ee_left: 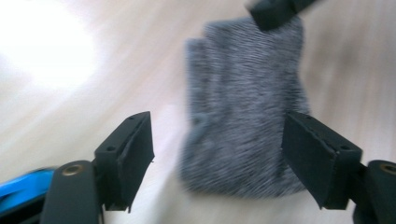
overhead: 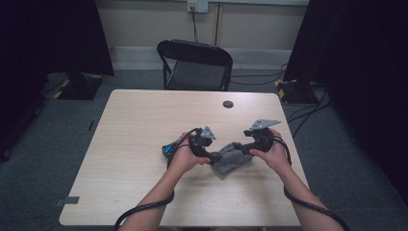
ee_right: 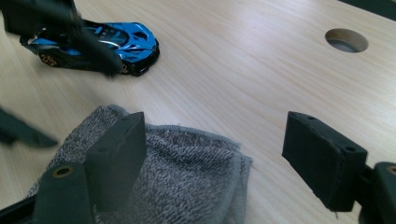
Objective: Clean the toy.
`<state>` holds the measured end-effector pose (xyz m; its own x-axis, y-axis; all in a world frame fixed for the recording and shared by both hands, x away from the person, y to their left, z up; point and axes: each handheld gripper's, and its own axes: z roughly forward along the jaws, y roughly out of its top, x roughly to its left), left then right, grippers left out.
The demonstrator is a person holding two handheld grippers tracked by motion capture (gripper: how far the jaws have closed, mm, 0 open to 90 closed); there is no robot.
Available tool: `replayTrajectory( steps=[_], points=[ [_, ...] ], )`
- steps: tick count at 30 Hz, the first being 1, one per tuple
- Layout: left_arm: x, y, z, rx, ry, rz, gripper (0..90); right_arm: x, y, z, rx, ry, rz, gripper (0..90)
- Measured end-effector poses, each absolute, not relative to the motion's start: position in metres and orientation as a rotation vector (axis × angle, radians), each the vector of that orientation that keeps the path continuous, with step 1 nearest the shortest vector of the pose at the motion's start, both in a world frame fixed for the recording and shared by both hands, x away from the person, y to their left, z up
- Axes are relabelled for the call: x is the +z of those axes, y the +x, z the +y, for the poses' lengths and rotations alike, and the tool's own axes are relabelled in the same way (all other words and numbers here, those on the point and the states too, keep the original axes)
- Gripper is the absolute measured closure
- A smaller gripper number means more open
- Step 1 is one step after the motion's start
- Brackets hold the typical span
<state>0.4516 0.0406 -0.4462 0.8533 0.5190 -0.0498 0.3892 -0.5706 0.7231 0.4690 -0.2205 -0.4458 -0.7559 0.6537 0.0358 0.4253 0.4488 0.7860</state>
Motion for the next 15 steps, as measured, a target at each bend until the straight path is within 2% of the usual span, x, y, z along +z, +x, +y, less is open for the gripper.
replayTrajectory(
  steps=[6,15],
  points=[
    [-0.436,0.459,0.082,0.276,2.251,0.734,21.3,-0.453,0.466,-0.215,1.216,0.924,2.447,21.7],
    [-0.456,0.471,0.131,0.303,2.288,0.852,20.7,-0.465,0.465,-0.208,1.226,0.921,2.468,21.9]
  ],
)
